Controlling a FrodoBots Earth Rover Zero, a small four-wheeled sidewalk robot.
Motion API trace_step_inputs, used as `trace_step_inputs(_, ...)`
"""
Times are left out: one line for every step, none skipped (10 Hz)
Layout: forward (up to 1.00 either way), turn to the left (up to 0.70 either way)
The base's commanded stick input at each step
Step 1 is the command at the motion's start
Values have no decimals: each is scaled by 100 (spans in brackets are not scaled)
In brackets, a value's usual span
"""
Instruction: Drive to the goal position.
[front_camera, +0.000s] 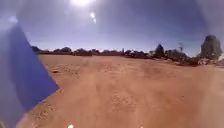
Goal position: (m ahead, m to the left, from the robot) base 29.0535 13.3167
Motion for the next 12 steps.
trace_step_inputs(70, 0)
trace_step_inputs(70, -9)
trace_step_inputs(70, -19)
trace_step_inputs(70, -35)
trace_step_inputs(70, -35)
trace_step_inputs(70, -24)
trace_step_inputs(70, -8)
trace_step_inputs(70, 0)
trace_step_inputs(70, 0)
trace_step_inputs(70, 0)
trace_step_inputs(70, 0)
trace_step_inputs(70, 0)
